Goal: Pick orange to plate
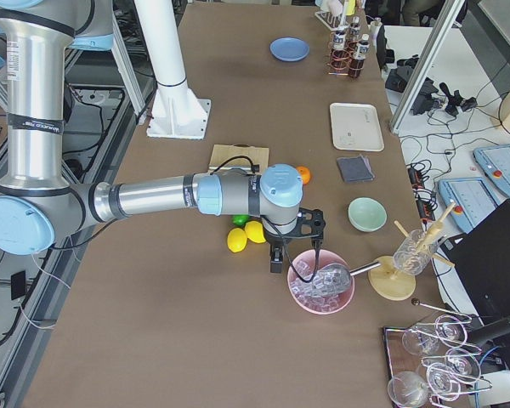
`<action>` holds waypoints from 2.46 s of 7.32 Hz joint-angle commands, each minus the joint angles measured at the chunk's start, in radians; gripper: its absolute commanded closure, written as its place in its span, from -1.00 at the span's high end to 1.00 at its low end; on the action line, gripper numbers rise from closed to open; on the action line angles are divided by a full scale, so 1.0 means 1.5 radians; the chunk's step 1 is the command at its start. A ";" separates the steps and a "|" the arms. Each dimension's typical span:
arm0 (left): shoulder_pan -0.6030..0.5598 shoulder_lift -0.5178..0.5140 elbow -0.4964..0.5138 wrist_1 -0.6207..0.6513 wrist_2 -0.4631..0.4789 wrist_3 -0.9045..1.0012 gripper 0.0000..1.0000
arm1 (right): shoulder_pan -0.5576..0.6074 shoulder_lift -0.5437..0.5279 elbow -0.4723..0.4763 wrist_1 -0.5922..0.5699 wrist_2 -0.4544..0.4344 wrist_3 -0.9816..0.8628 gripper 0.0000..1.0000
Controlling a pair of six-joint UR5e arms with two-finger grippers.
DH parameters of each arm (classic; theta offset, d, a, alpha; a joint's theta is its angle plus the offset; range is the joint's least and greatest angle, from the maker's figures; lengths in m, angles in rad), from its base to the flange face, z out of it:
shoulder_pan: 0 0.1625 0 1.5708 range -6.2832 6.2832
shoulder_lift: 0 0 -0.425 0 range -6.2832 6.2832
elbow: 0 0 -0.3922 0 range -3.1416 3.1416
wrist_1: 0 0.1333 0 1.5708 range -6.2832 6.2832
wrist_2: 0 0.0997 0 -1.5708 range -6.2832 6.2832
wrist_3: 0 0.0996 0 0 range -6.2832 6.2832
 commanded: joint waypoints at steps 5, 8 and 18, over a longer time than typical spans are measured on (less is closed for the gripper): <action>0.001 0.005 0.018 -0.007 -0.005 0.001 0.96 | 0.000 -0.002 0.006 0.000 0.002 0.000 1.00; 0.010 -0.022 0.017 -0.023 -0.021 -0.002 0.96 | 0.000 0.011 0.013 0.001 0.012 0.001 1.00; 0.193 -0.126 0.293 -0.434 0.029 -0.284 0.96 | -0.306 0.163 0.005 0.238 -0.098 0.555 1.00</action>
